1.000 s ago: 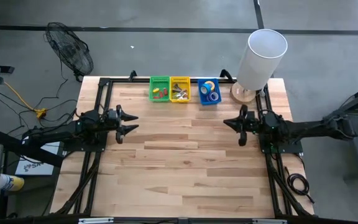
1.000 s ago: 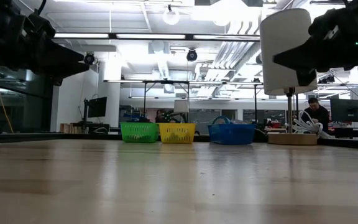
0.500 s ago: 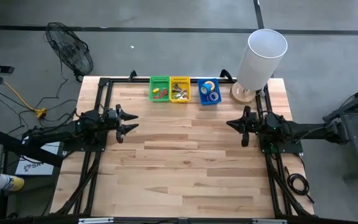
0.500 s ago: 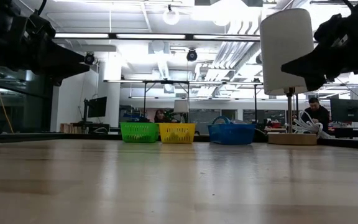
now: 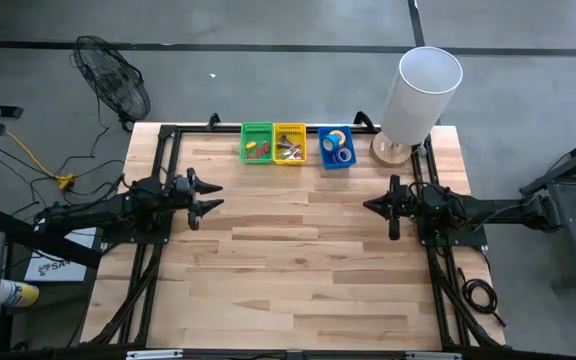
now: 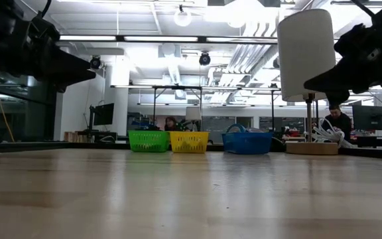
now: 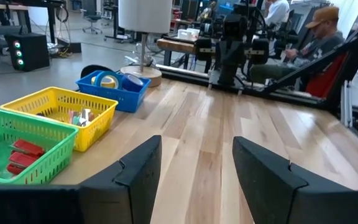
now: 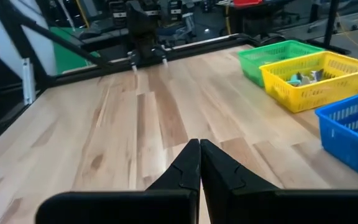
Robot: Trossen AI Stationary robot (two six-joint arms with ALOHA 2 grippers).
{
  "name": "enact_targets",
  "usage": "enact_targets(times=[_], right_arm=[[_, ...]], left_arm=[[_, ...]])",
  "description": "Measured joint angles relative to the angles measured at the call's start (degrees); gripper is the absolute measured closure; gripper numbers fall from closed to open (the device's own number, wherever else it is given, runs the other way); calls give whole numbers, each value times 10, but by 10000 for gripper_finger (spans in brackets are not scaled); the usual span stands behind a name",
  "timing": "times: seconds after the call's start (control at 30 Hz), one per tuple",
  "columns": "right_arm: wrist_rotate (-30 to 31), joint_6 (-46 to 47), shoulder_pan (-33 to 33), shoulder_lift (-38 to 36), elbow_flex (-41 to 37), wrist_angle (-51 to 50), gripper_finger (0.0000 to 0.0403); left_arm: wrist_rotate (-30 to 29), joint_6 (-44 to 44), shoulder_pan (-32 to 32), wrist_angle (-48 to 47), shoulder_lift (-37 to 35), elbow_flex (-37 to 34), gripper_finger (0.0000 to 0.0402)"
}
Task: Pick and place Stapler, Stapler remover, tape
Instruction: Return to Home Position
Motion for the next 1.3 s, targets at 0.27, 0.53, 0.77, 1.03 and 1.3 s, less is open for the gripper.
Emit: enact_targets(times=[0.27,0.53,0.77,1.03,1.3], right_arm=[[-19,11,0,0,0,-5,403],[-36,94,0,0,0,-3,403],[-36,80,0,0,0,-3,403],[-36,78,0,0,0,-2,403],[-36,78,0,0,0,-1,403]], left_arm=[[0,21,0,0,17,0,207],[5,68,0,1,17,0,207],[-20,68,0,4,17,0,207],[-14,68,0,3,17,0,207],[-14,68,0,4,17,0,207]])
